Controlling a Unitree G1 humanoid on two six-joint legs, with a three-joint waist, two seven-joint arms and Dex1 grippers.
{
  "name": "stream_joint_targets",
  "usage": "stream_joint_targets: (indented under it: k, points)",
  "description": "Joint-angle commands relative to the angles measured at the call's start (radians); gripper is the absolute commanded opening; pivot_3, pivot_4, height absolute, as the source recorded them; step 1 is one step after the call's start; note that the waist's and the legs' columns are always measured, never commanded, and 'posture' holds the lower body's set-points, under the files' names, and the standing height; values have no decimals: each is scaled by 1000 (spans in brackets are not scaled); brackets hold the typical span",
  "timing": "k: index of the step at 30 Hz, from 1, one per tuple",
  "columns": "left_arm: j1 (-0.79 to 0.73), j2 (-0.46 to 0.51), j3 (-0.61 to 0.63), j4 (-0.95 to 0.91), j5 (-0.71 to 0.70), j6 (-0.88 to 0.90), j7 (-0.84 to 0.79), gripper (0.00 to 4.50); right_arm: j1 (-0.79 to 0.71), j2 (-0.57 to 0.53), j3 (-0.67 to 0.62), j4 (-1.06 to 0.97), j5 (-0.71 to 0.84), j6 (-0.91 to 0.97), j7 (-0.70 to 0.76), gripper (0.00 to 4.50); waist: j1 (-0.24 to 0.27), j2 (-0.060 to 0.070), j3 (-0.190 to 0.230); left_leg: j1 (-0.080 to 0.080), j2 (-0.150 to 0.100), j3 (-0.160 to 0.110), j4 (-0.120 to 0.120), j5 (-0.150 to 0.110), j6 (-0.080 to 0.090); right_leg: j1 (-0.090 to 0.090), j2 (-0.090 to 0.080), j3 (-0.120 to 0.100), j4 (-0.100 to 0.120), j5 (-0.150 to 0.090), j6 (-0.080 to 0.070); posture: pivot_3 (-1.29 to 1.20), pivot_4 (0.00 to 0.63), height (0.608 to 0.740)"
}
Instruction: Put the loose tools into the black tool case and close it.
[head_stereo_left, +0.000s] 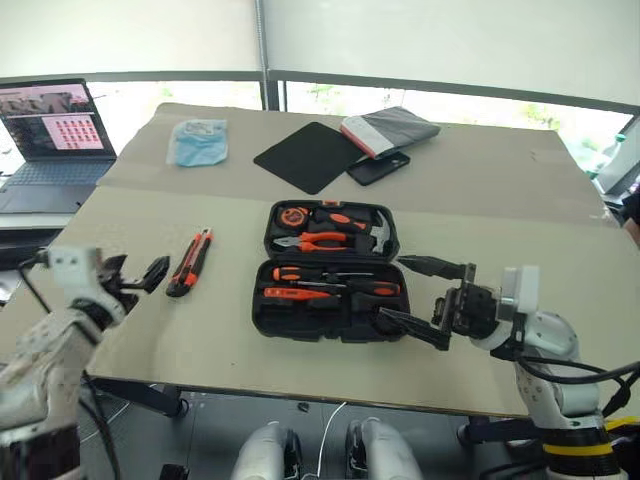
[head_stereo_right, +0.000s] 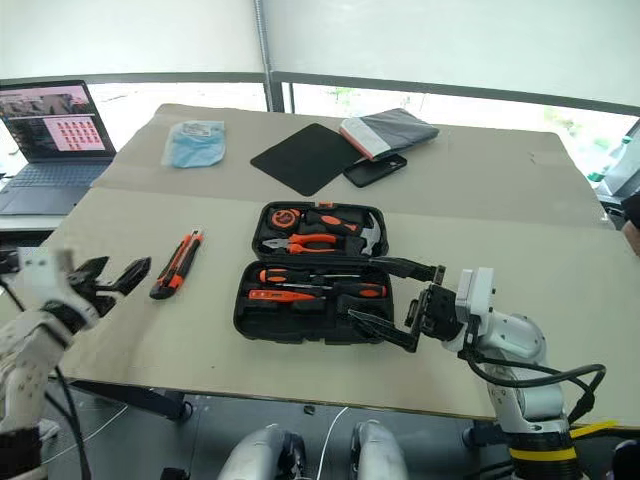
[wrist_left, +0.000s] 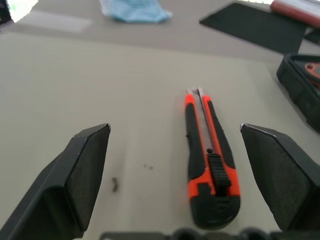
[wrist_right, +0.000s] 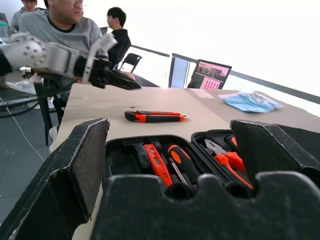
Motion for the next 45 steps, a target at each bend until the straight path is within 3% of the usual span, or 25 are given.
stream_joint_targets:
  k: [1,5,12,16,19,21,25,28,30,32,38,45]
  points:
    - [-122,-18,-54,63,40,71,86,4476,-11,5,-1,-29,14,8,-10,4500,-1,0,0,1,0,0,-1,0,-1,1,0,0,0,-1,1,0,150,740]
    - [-234,-20,-166,197,127,41,80,4476,-8,6,4,-39,4,11,-25,4500,5,0,0,3,0,0,-2,2,-4,2,1,-1,0,-2,2,0,150,740]
    - [-336,-17,-242,368,185,58,37,4476,2,1,17,-71,-2,24,-46,4500,2,0,0,4,0,0,-4,2,-4,2,0,0,-1,-2,1,0,150,740]
    - [-347,-24,-261,397,196,79,7,3368,2,0,18,-80,-1,33,-54,4500,4,0,0,4,0,0,-4,2,-4,3,-2,0,0,-2,1,0,150,740]
    - [-323,-21,-272,351,191,96,-29,2017,-1,-1,20,-80,-2,35,-58,4500,6,0,0,4,0,0,-4,2,-4,3,-2,0,-1,-2,1,0,150,740]
    - [-303,6,-262,343,194,40,-83,1560,-4,-4,16,-81,-2,38,-62,4500,6,0,0,4,0,0,-4,2,-4,3,-3,0,-1,-2,1,0,150,740]
    - [-294,70,-220,319,165,-104,-249,1570,5,-24,-5,-87,3,43,-63,4500,6,0,0,3,0,0,-4,2,-4,1,-4,0,-1,-2,1,0,150,740]
    - [-288,125,-245,288,134,-269,-489,1570,15,-50,-31,-85,10,44,-60,4500,5,0,0,0,0,0,-4,2,-5,-2,-4,0,-1,-2,1,0,150,740]
    - [-263,170,-293,184,43,-287,-729,1570,30,-79,-52,-85,25,64,-51,4500,6,0,0,-3,0,0,-3,2,-5,-6,-4,0,0,0,-2,0,150,740]
    - [-277,200,-394,100,25,-272,-869,1570,53,-115,-81,-77,21,63,-32,4500,12,0,0,-6,-1,0,-3,2,-5,-9,-5,0,-1,1,-5,0,150,740]
    - [-408,162,-710,54,187,-343,-1029,1570,126,-166,-147,-56,-8,28,-2,4500,14,0,1,-5,-3,1,-2,2,-4,-7,0,-1,0,-3,3,0,150,740]
    - [-487,93,-862,140,352,-352,-991,1570,184,-148,-154,-109,-1,38,-28,4500,1,0,1,-4,0,0,-2,8,6,-7,7,2,1,-3,2,0,150,740]
